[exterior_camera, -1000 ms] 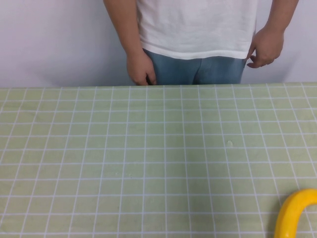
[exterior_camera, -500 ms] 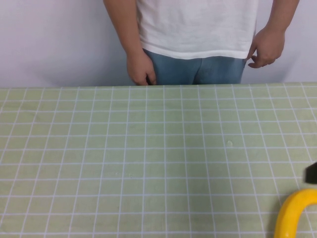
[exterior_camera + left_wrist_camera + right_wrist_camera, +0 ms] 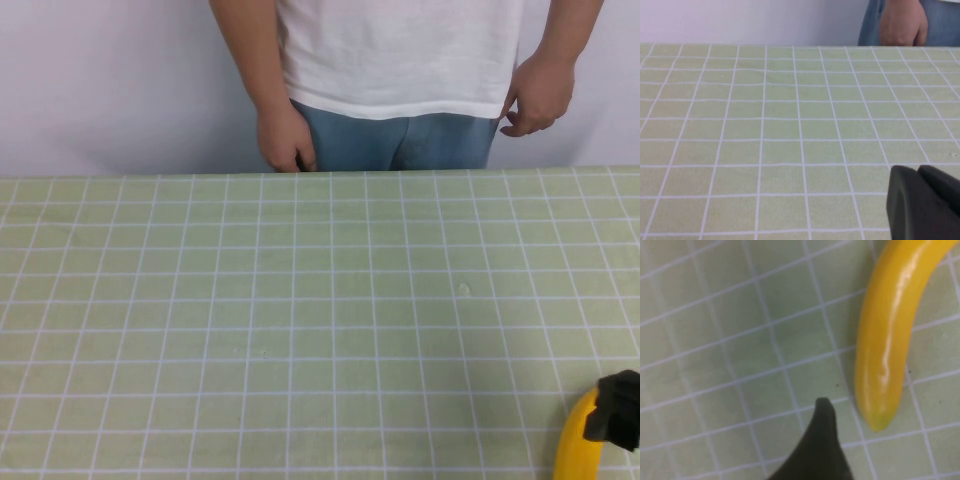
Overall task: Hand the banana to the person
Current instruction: Pick up the banana
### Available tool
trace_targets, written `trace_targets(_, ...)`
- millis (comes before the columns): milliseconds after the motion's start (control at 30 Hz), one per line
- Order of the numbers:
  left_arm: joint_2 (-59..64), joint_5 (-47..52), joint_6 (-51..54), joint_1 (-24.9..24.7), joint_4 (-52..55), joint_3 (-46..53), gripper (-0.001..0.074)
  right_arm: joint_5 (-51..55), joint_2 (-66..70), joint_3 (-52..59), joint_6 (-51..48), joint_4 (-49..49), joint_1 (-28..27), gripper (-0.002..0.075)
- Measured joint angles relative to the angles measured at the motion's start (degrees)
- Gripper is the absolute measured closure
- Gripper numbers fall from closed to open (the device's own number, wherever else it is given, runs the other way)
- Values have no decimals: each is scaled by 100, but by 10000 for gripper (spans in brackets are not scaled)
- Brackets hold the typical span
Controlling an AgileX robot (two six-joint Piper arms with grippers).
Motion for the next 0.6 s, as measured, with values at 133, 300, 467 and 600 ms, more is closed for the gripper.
trace_targets(133, 0, 0, 0, 0, 0, 0, 738, -138, 634, 0, -26, 0, 0, 179)
trace_targets(300, 0, 0, 0, 0, 0, 0, 738, -678, 1314, 0, -296, 324, 0, 179)
trace_targets(467, 0, 0, 0, 0, 0, 0, 738, -935, 1792, 0, -611, 512, 0, 179)
trace_targets(600, 0, 0, 0, 0, 0, 0, 738, -942, 2115, 0, -612, 372, 0, 188)
